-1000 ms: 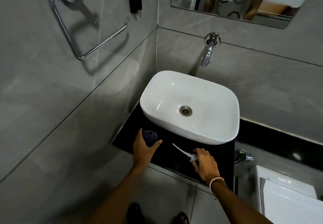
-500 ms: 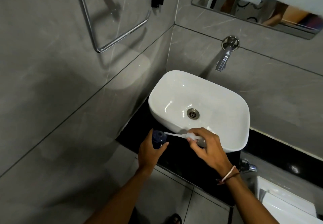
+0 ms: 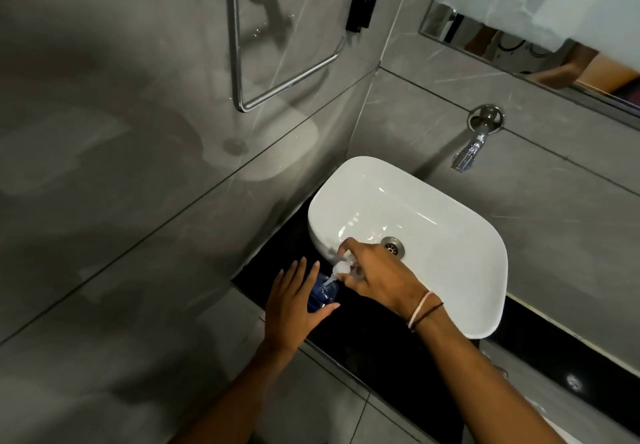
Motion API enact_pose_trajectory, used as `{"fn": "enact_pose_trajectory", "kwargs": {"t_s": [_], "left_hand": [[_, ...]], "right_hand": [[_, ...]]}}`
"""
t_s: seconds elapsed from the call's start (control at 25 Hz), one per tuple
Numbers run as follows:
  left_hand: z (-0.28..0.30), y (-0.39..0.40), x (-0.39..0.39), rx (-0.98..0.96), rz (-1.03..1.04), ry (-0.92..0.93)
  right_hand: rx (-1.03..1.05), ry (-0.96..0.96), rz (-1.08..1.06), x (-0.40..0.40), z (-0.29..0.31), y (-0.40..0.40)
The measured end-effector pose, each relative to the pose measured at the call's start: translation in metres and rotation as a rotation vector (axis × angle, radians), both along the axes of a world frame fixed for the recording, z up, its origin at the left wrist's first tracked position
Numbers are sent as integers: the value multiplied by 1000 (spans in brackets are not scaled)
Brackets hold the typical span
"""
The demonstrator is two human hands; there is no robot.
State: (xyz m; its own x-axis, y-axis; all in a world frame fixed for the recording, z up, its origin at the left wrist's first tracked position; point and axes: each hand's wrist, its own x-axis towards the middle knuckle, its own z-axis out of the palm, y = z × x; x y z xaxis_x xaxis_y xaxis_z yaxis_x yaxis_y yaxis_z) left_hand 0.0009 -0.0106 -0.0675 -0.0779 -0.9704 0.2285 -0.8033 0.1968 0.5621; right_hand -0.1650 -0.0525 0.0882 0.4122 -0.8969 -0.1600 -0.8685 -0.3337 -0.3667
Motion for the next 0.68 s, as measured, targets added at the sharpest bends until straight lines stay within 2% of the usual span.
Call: {"fn": "enact_pose_trajectory", "kwargs": {"t_s": [0.16,0.32,0.48,0.52,0.6,0.68], "left_hand": [[-2,0,1,6,17,34],[-3,0,0,-17,21,37],[-4,1,1,-6,24,23],[-4,2,1,3,25,18],[-5,3,2,16,14,7],[-4,2,2,14,14,-12]], "right_hand": [[26,116,109,23,-21,-6],[-16,118,125,23,-32,-3],[-44,152,-11,22,-43,2],[-13,113,-82,20,-47,5],[120,-145,-202,14,-54,13],[217,-376,-225,13,-58,18]]}}
